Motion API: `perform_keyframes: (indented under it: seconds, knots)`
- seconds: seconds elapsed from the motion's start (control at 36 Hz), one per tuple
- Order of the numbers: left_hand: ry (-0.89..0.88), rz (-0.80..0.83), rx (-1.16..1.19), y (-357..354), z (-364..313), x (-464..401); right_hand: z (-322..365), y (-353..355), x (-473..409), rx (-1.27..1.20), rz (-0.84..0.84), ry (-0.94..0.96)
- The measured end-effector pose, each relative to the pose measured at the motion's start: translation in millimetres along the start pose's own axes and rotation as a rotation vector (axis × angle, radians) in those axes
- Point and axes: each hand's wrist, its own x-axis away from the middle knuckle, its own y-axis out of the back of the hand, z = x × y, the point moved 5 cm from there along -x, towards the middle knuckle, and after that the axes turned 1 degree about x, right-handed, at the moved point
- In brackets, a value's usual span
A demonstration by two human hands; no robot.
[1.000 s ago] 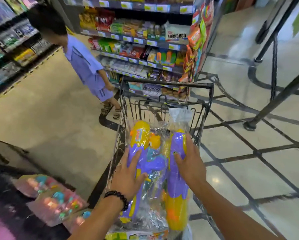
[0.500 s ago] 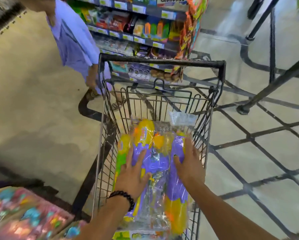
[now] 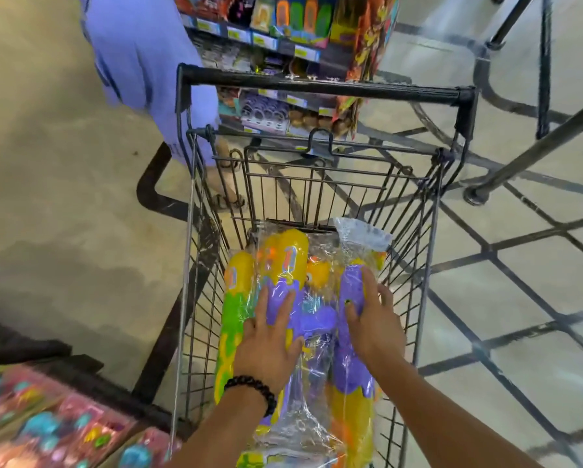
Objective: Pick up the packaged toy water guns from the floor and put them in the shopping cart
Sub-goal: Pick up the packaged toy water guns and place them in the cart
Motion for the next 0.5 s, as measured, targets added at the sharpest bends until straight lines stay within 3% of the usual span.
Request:
perform_keyframes:
  seconds: [0.5]
  knots:
    - [-0.028, 0.018, -0.092, -24, -21, 29, -32, -13, 18, 0.044, 0.042, -0.049]
